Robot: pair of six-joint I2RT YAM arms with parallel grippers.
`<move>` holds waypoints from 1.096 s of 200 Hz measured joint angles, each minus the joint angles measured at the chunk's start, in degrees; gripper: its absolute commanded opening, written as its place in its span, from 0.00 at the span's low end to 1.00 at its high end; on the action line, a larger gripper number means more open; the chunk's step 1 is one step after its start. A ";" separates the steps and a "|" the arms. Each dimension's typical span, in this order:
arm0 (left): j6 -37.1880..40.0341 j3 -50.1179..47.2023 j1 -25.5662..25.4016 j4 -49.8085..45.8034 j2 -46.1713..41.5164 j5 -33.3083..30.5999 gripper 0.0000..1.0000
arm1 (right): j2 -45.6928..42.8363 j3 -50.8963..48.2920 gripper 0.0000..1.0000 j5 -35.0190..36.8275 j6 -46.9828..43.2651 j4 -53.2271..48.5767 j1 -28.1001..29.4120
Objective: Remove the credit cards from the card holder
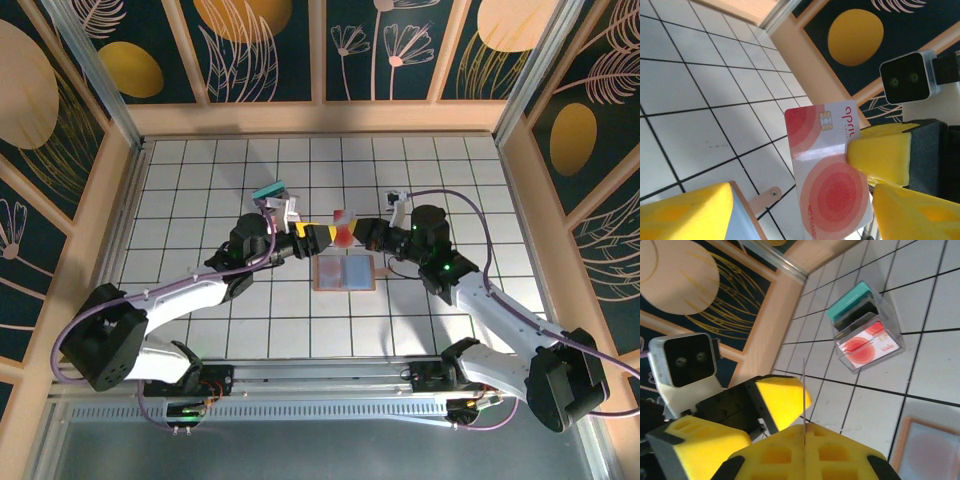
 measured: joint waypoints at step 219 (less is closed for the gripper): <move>14.05 6.88 0.33 -9.88 -1.22 1.16 0.00 | -0.92 -0.20 0.43 0.22 -0.48 -1.70 -0.39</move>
